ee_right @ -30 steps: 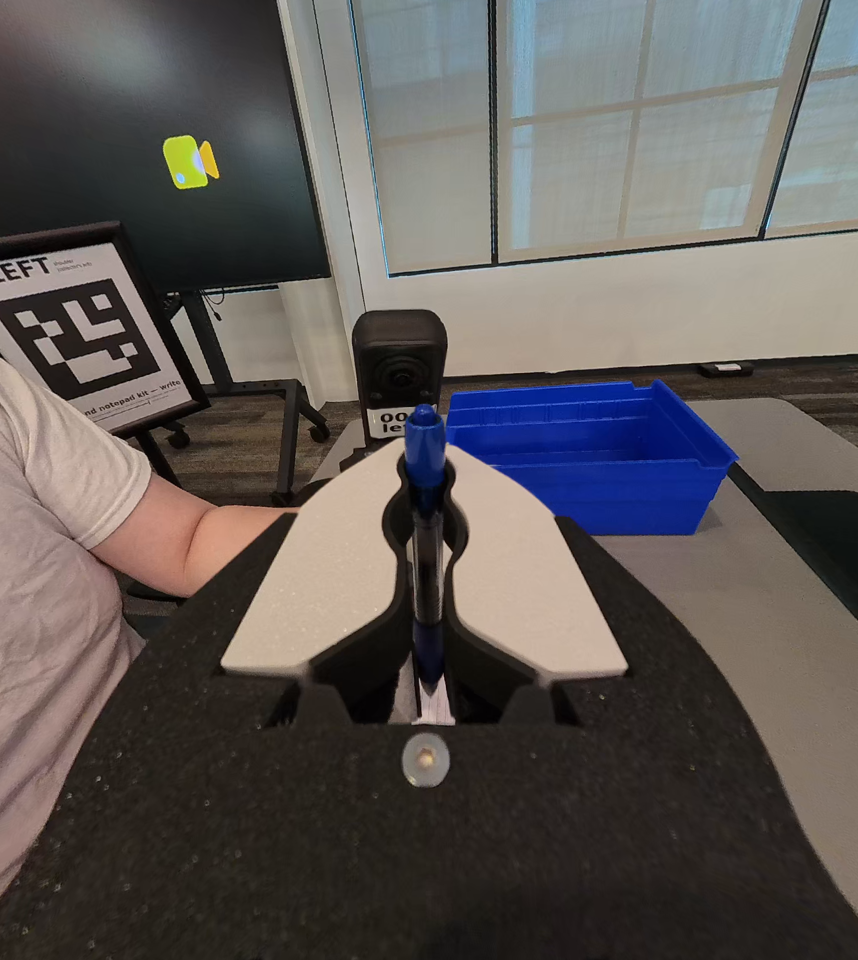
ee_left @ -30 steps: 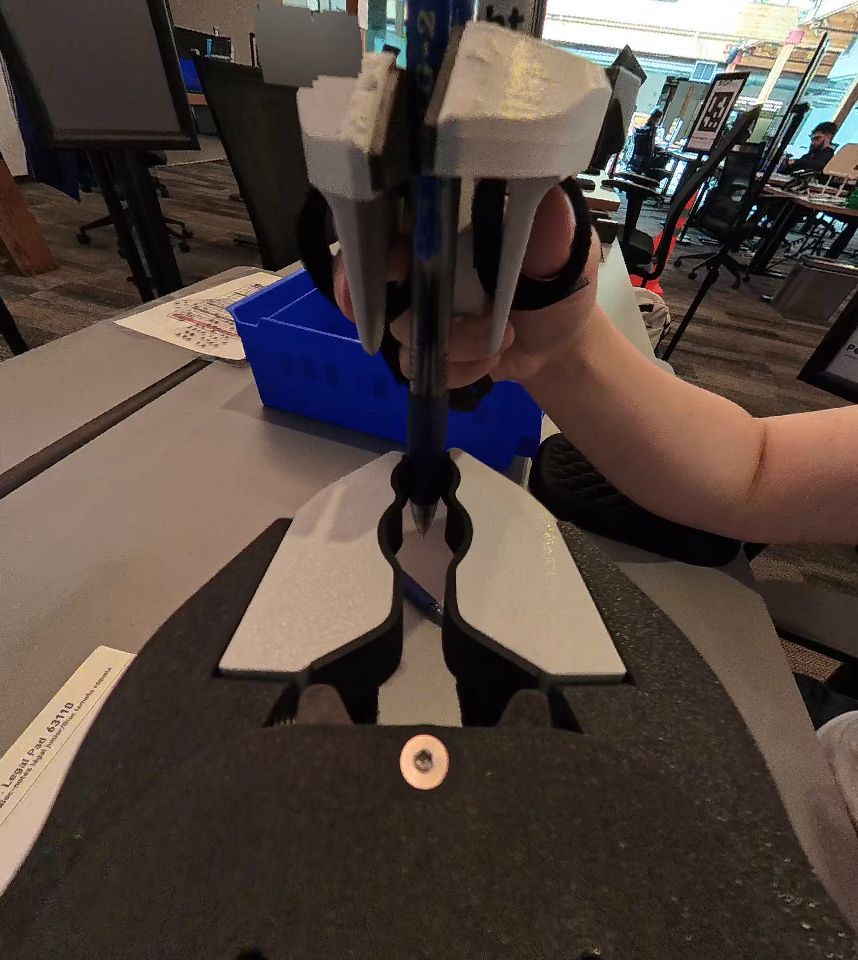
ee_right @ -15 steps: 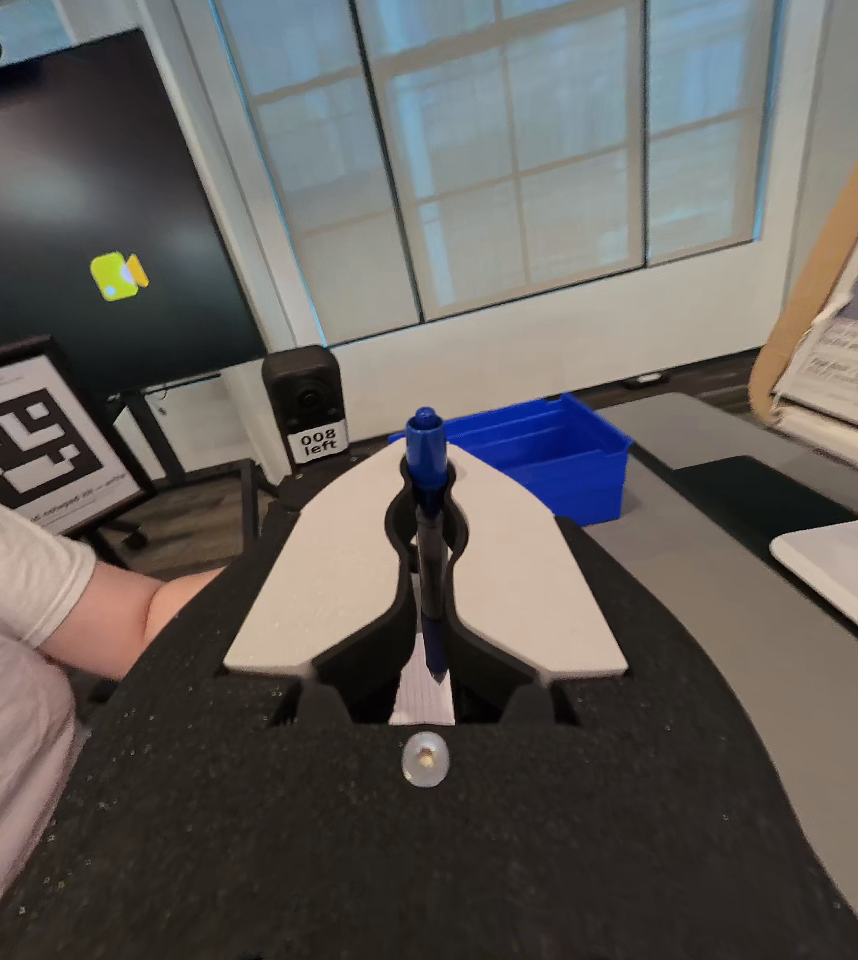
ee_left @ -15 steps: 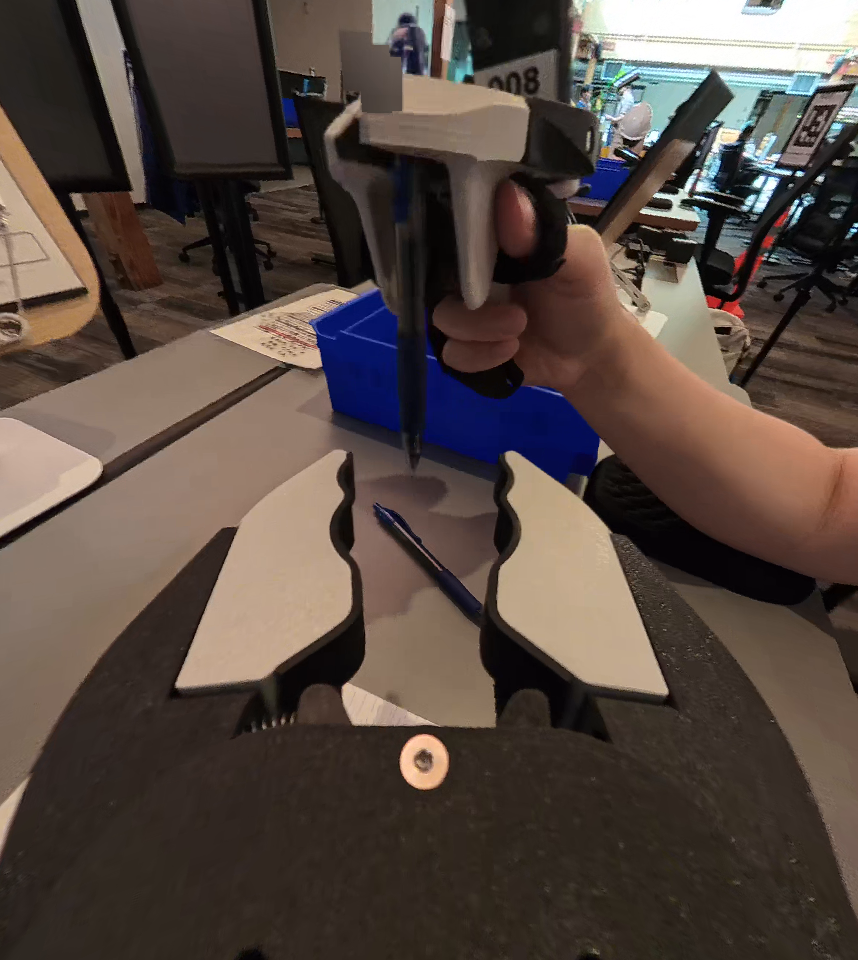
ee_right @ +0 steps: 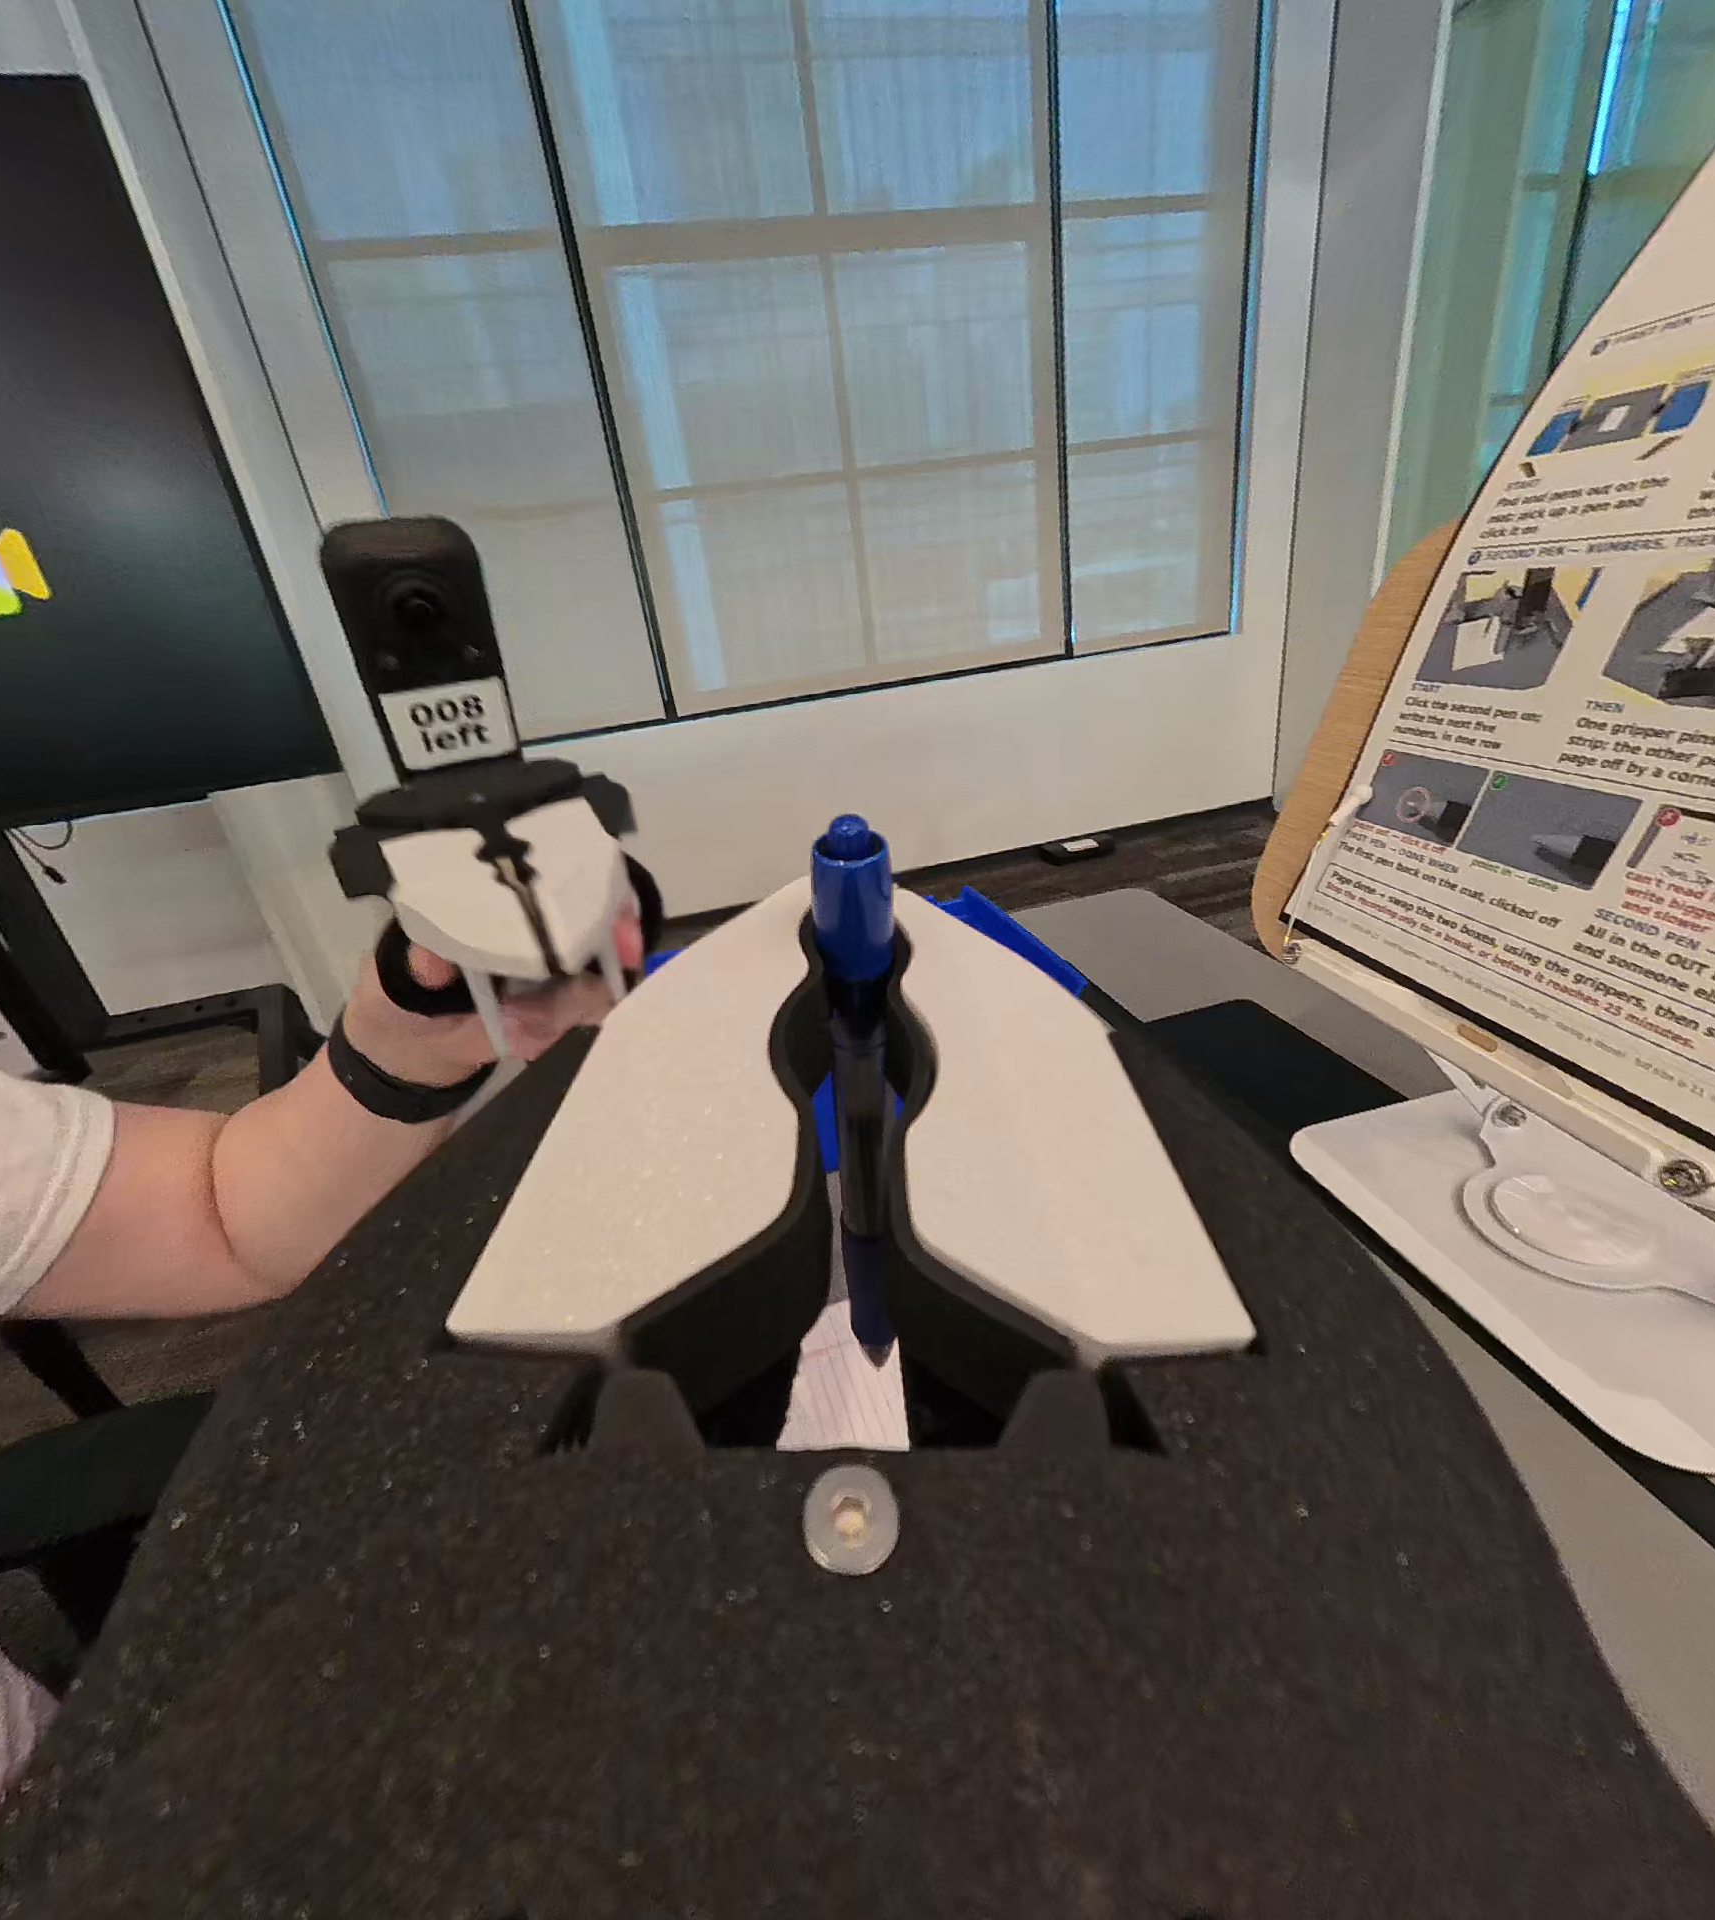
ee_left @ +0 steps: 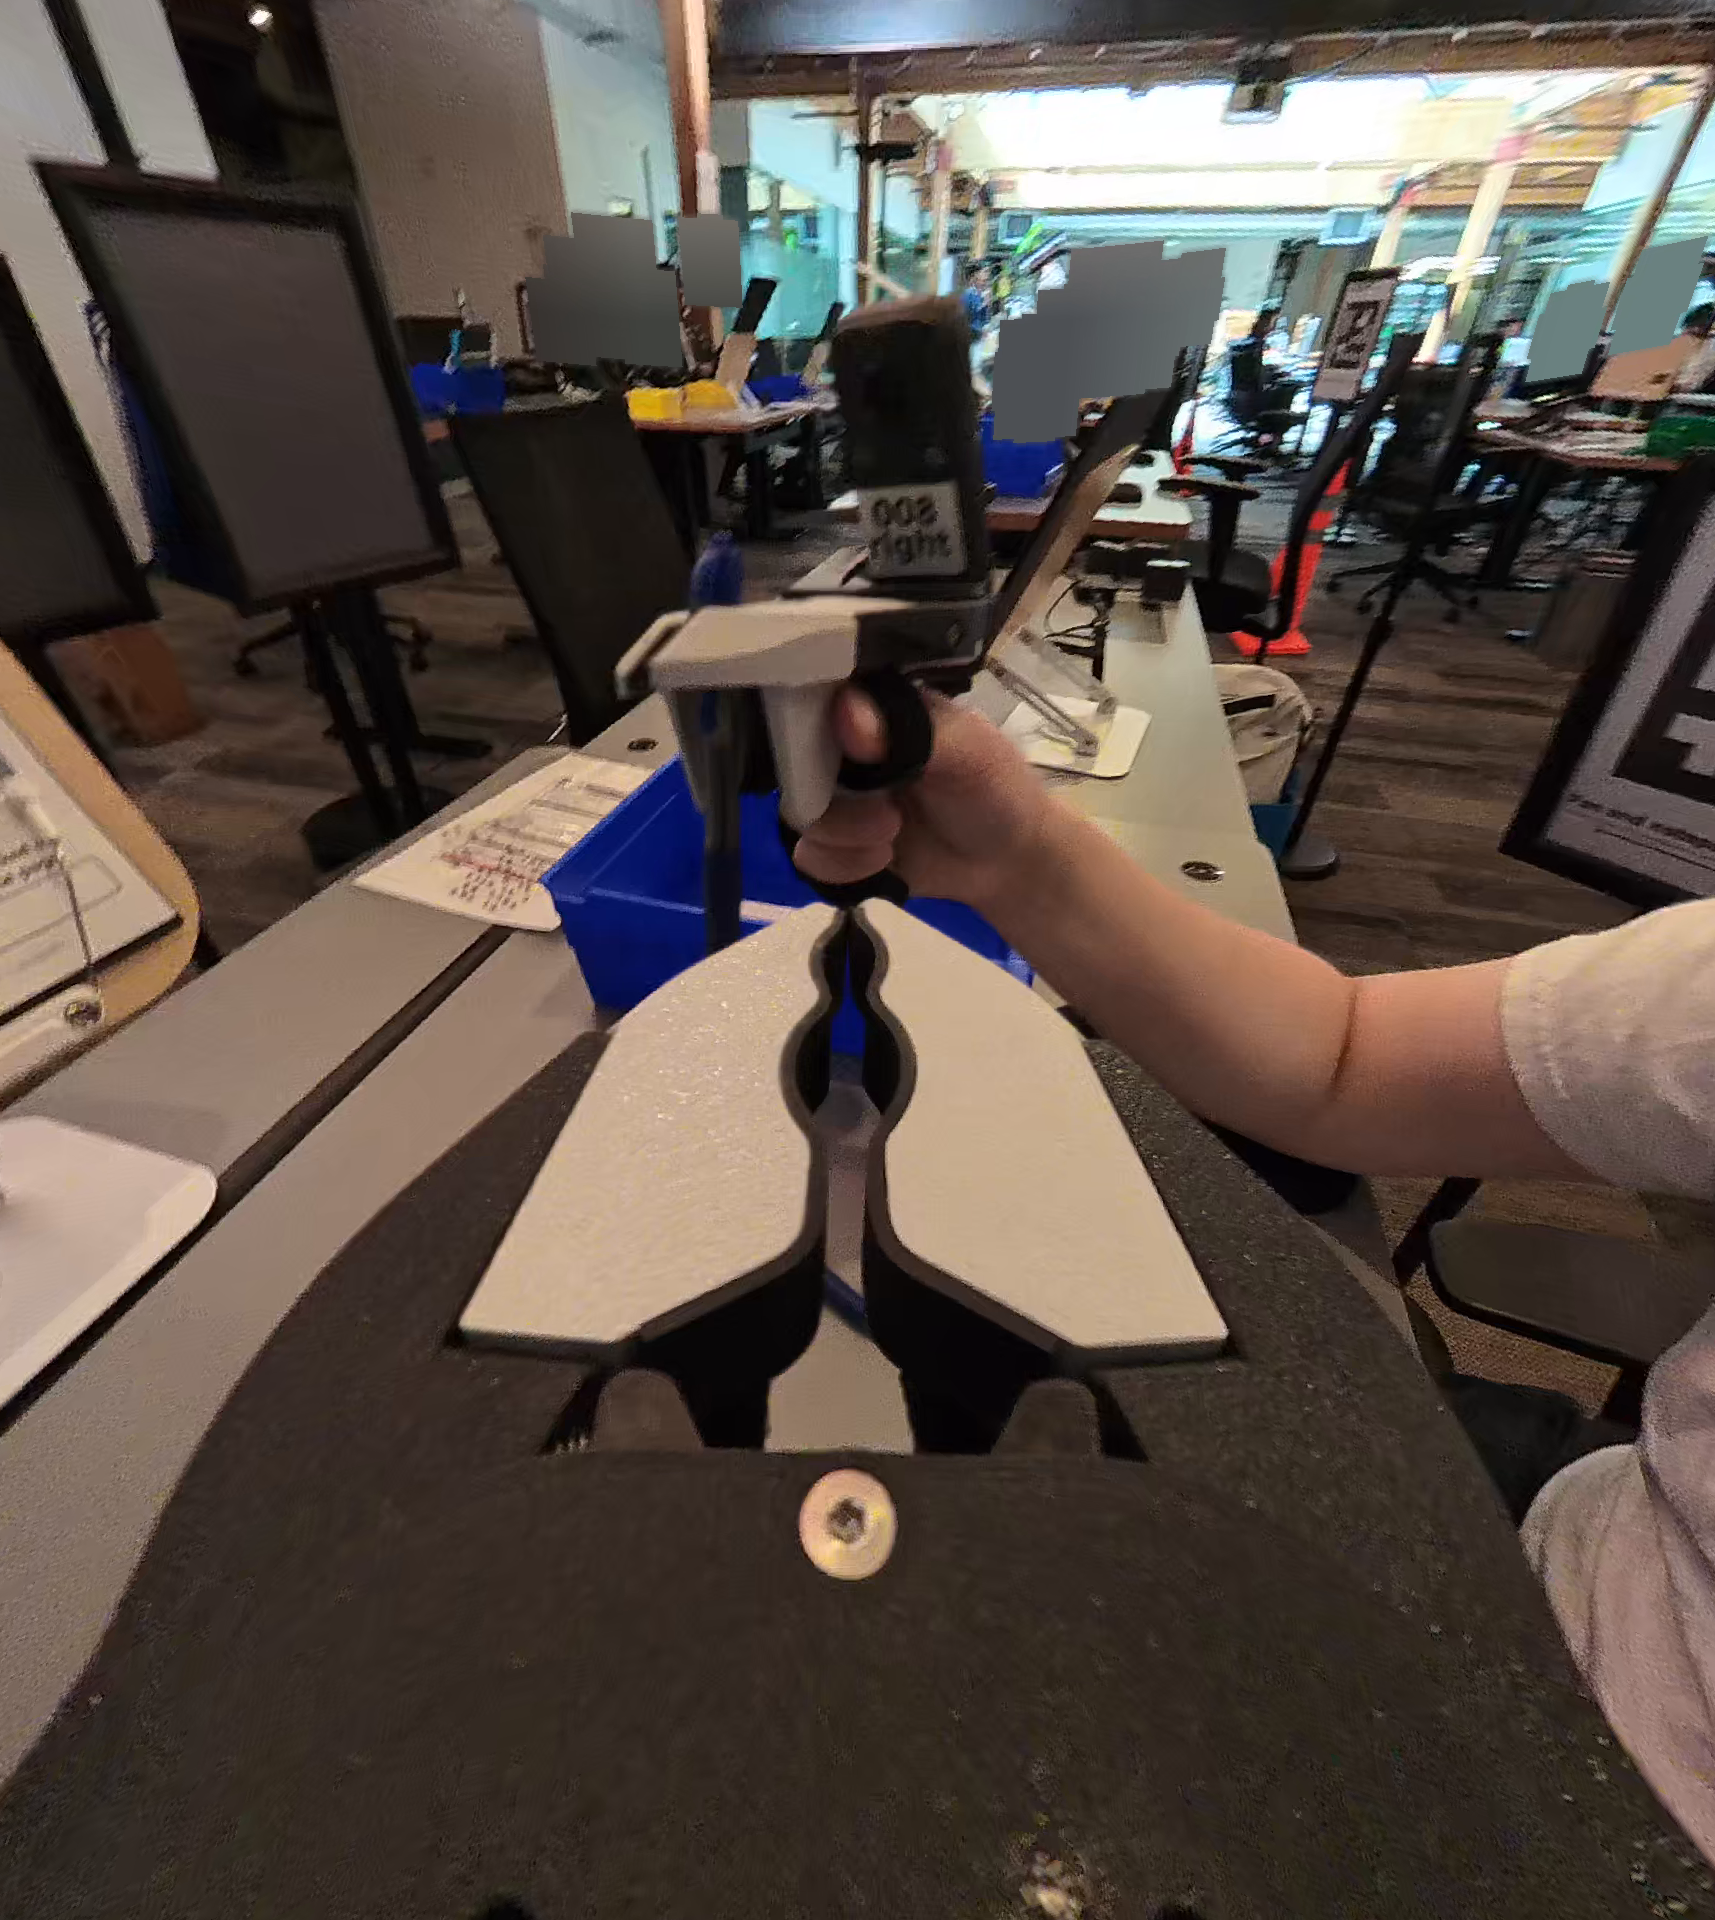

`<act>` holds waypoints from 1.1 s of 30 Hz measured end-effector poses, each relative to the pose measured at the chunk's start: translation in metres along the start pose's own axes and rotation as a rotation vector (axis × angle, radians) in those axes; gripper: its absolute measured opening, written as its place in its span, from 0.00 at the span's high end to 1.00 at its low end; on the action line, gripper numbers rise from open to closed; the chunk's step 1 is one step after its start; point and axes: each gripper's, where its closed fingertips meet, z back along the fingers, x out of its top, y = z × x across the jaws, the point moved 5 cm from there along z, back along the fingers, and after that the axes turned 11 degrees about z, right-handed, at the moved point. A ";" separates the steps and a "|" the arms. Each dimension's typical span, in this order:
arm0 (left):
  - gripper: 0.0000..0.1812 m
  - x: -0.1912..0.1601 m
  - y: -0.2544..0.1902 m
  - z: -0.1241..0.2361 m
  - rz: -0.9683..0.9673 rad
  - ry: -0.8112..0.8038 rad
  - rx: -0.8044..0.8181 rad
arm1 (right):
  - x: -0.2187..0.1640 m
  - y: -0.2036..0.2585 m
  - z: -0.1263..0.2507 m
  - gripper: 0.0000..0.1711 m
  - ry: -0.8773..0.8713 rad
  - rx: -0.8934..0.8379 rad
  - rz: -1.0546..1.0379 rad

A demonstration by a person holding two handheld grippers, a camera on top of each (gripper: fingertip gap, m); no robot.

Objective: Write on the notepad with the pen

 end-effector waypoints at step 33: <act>0.96 -0.048 0.107 0.032 -0.024 0.163 0.409 | 0.030 0.017 -0.038 0.97 0.006 -0.049 0.192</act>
